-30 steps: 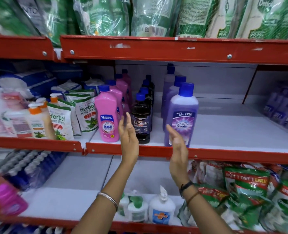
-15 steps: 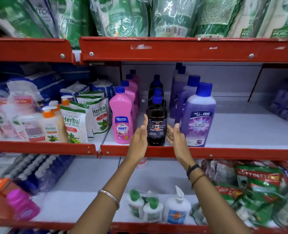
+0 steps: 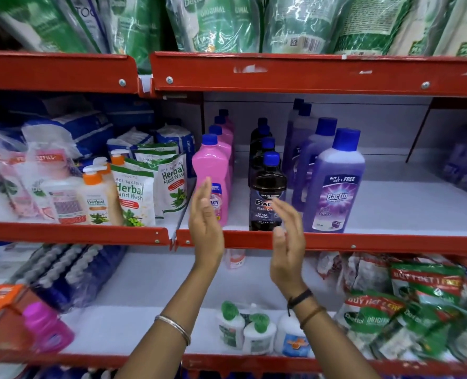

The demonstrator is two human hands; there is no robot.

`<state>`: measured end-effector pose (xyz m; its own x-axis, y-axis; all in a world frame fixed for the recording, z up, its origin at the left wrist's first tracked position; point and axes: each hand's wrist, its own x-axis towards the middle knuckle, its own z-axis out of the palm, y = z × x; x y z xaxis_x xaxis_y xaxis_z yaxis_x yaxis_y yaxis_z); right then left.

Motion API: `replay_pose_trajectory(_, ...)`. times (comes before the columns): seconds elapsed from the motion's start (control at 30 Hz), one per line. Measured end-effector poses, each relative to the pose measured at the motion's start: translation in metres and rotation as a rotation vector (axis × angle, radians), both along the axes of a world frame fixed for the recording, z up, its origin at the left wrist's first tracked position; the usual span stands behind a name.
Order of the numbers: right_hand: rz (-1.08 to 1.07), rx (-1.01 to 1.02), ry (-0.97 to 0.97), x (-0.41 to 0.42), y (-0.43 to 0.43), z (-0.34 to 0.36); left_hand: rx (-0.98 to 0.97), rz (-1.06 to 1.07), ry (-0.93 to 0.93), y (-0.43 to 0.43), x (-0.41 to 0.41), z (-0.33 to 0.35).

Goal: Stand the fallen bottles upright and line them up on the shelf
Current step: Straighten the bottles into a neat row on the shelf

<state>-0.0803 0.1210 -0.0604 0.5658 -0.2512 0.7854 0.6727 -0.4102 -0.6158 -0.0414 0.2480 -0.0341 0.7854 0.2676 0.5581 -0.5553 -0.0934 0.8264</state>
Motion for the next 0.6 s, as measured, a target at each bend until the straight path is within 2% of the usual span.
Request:
replay_pose_trajectory(0.07, 0.161, -0.034, 0.115, 0.009, 0.021, -0.001, -0.039, 0.014, 0.05, 0.02, 0.012, 0.006)
replay_pose_trajectory(0.13, 0.269, 0.012, 0.327, 0.024, 0.038, 0.0, -0.004, -0.024, 0.107, 0.035, 0.025, 0.008)
replay_pose_trajectory(0.2, 0.313, 0.078, 0.501, 0.041, 0.053, 0.005, 0.067, -0.06, 0.134, 0.043, 0.032, 0.007)
replay_pose_trajectory(0.27, 0.328, 0.128, 0.593, 0.055, 0.063, 0.013, 0.126, -0.129, 0.165, 0.048, 0.033, 0.007)
replay_pose_trajectory(0.37, 0.329, 0.165, 0.621, 0.066, 0.068, 0.023, 0.207, -0.219, 0.19, 0.054, 0.032, 0.006)
replay_pose_trajectory(0.47, 0.214, 0.133, 0.608, 0.067, 0.066, 0.025, 0.26, -0.235, 0.21, 0.062, 0.031, 0.009)
replay_pose_trajectory(0.6, 0.215, 0.139, 0.576, 0.054, 0.067, 0.022, 0.32, -0.253, 0.164, 0.068, 0.025, 0.008)
